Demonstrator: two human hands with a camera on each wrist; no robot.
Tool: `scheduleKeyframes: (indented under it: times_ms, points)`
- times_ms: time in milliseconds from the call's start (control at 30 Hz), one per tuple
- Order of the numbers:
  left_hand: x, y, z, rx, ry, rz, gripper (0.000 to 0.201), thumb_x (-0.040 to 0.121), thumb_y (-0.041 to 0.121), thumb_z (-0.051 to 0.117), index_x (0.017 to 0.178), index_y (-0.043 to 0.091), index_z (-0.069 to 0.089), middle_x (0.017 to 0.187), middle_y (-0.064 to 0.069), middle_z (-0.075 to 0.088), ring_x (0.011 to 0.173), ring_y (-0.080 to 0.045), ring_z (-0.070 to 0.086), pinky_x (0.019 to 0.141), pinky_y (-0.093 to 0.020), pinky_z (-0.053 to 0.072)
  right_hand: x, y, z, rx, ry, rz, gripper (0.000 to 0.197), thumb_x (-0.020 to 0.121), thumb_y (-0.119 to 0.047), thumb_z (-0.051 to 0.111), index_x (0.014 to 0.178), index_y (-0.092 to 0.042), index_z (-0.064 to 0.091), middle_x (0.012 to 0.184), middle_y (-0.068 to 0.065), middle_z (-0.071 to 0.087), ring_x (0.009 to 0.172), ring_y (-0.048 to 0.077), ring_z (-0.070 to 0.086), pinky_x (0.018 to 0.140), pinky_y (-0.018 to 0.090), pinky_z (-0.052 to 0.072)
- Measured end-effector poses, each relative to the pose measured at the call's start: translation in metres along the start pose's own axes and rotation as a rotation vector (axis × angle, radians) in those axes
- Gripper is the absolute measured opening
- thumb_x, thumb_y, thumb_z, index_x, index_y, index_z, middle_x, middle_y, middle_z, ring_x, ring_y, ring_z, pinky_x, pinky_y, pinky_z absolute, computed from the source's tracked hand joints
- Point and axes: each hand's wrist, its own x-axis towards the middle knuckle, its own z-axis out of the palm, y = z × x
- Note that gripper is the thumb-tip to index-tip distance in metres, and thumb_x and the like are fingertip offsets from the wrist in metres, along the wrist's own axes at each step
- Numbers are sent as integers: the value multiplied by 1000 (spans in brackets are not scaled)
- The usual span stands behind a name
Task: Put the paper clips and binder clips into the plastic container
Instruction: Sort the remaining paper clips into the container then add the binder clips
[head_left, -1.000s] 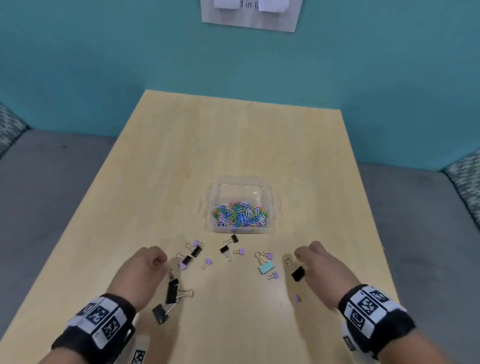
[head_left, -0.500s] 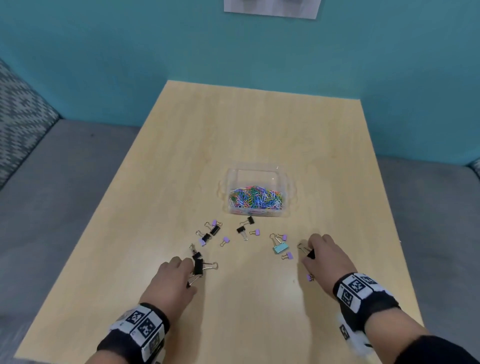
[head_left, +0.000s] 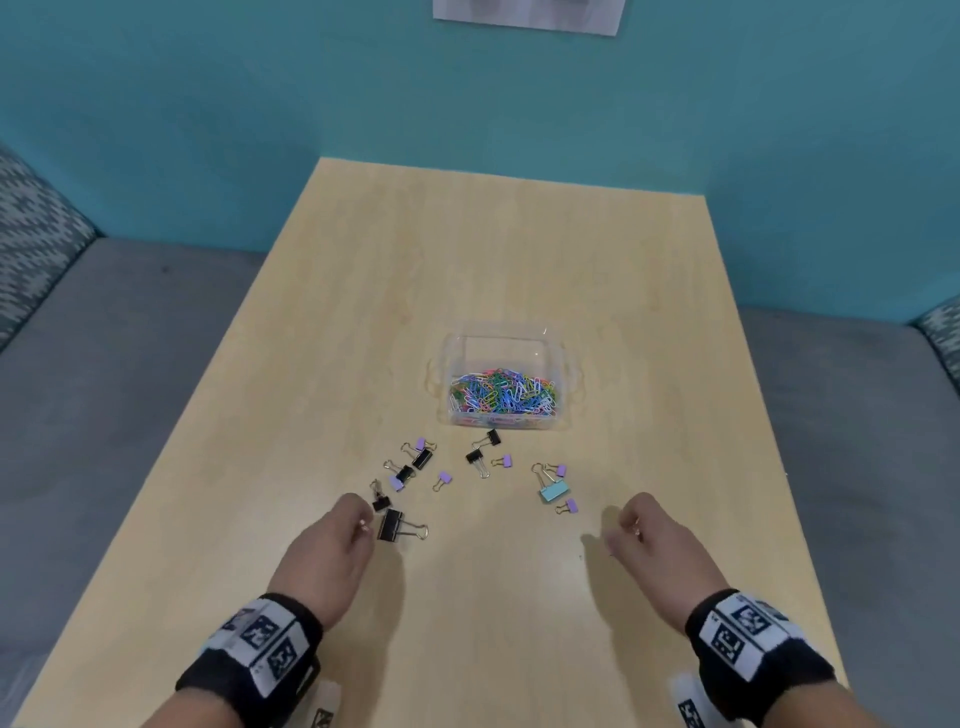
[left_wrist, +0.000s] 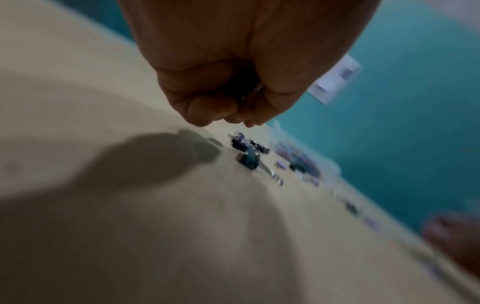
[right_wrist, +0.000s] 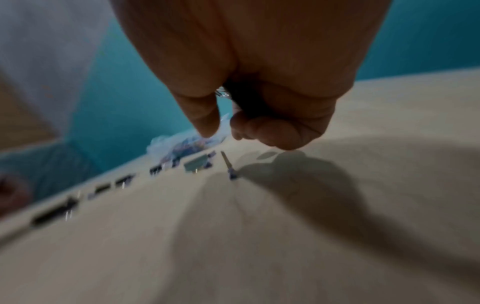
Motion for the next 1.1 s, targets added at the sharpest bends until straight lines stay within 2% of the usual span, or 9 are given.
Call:
scheduleKeyframes:
  times_ms: [100, 200, 367, 500, 600, 667, 733, 1000, 1100]
  points:
    - [5, 10, 0, 294, -164, 178, 23, 87, 40, 50, 106, 33, 40, 87, 10, 57, 79, -14, 53, 67, -31, 45, -2, -4, 11, -277, -69, -62, 28, 89, -51, 51, 88, -27, 36, 72, -6, 58, 59, 12, 53, 53, 30, 41]
    - [15, 16, 1, 429, -266, 215, 38, 87, 40, 48, 120, 31, 32, 100, 5, 56, 88, -18, 52, 73, -33, 46, 6, -2, 20, -371, -76, -77, 22, 93, -40, 43, 81, -27, 31, 68, -4, 55, 60, 17, 54, 53, 32, 42]
    - [26, 18, 1, 403, -352, 198, 24, 89, 37, 50, 99, 23, 33, 89, 4, 49, 79, -19, 51, 64, -31, 37, 16, -5, 13, -377, -146, -85, 14, 92, -30, 39, 79, -25, 36, 68, 1, 57, 56, 16, 49, 53, 31, 39]
    - [33, 24, -2, 384, -395, 178, 32, 82, 46, 52, 92, 24, 31, 82, 7, 47, 79, -20, 50, 63, -31, 35, 42, -25, -14, -279, -54, -100, 8, 83, -25, 43, 75, -25, 41, 61, 2, 55, 52, 15, 46, 51, 31, 38]
    - [57, 46, -16, 228, -309, 159, 34, 76, 50, 59, 90, 25, 39, 75, 6, 56, 64, -11, 49, 54, -20, 36, 78, -56, -39, -245, -14, -157, 12, 86, -22, 45, 78, -24, 54, 65, -1, 60, 59, 15, 54, 55, 31, 44]
    - [85, 64, -27, 133, -217, 167, 35, 72, 51, 62, 86, 26, 42, 69, 5, 61, 56, -9, 53, 52, -22, 41, 105, -82, -51, -221, 1, -198, 18, 90, -21, 44, 77, -21, 56, 68, 0, 62, 60, 18, 56, 55, 33, 45]
    - [120, 87, -34, 134, -154, 191, 32, 72, 48, 63, 82, 28, 41, 68, 3, 64, 58, -11, 58, 54, -29, 47, 132, -107, -57, -161, -13, -216, 19, 91, -19, 43, 80, -16, 58, 72, 3, 64, 57, 17, 54, 52, 30, 42]
    - [225, 162, -19, 157, -54, 167, 28, 79, 34, 66, 86, 20, 43, 73, 2, 57, 62, -13, 53, 48, -27, 36, 216, -164, -38, -67, 4, -170, 13, 88, -14, 51, 86, -12, 64, 86, 8, 66, 73, 24, 59, 66, 31, 49]
    - [237, 162, -8, 120, -57, 149, 35, 77, 34, 68, 102, 19, 49, 82, 1, 61, 70, -17, 58, 55, -29, 43, 221, -167, -33, -17, 7, -146, 16, 84, -24, 58, 97, -16, 62, 92, 5, 66, 77, 24, 62, 68, 32, 51]
